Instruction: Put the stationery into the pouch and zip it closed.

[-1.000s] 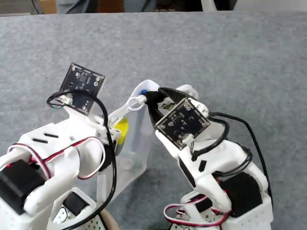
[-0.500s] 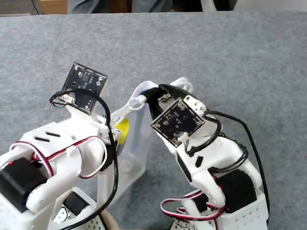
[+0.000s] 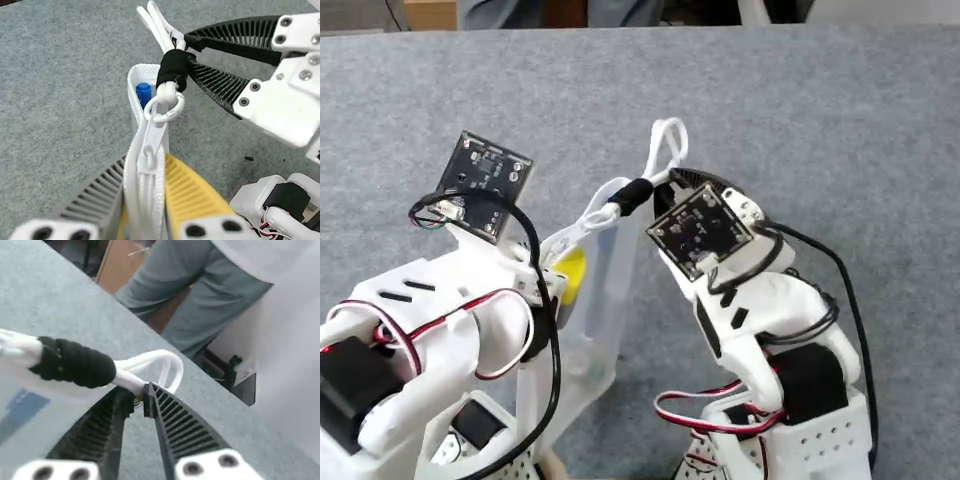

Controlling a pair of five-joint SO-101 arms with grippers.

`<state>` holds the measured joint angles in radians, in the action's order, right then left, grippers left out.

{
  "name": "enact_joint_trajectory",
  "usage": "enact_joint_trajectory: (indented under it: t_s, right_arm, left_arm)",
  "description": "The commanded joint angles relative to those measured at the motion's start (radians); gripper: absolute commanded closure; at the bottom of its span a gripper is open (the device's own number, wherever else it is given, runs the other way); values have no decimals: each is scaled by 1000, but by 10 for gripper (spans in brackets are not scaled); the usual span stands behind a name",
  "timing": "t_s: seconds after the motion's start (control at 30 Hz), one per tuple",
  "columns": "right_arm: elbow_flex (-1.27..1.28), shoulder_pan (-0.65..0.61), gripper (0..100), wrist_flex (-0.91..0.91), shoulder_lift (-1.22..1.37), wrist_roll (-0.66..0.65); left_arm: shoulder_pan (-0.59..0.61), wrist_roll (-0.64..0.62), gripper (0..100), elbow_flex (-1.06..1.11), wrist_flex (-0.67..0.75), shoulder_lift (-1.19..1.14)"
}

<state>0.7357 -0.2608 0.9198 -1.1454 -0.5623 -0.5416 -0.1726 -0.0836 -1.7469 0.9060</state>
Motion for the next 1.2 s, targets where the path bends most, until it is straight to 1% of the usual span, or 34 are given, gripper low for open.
enact_joint_trajectory:
  t_s: [0.0, 0.27, 0.4, 0.6, 0.67, 0.73, 0.87, 0.97, 1.03, 1.17]
  right_arm:
    - [61, 114, 987, -31, 13, -26]
    - [120, 195, 987, -63, 13, -26]
    - [120, 219, 987, -61, 13, -58]
    - [111, 216, 985, -55, 7, -60]
    - [111, 198, 984, -52, 5, -60]
    - [104, 178, 984, -2, 5, -60]
    - [-13, 86, 983, 187, 5, -61]
    - [-119, 48, 982, 304, 5, -61]
    - [-170, 37, 949, 361, 5, -61]
    - [-245, 25, 837, 443, 4, -61]
  left_arm:
    - [-5, 3, 973, -85, -11, 66]
    - [-5, 3, 973, -97, -11, 68]
    - [-5, 3, 973, -142, -11, 68]
    - [-5, 3, 973, -104, -11, 68]
    - [2, 3, 973, -85, -11, 68]
    - [4, 9, 973, -64, -11, 68]
    - [5, 11, 973, -12, -2, 57]
    - [5, 12, 973, 56, 51, 57]
    - [5, 12, 973, 99, 81, 57]
    - [-1, 14, 973, 140, 106, 57]
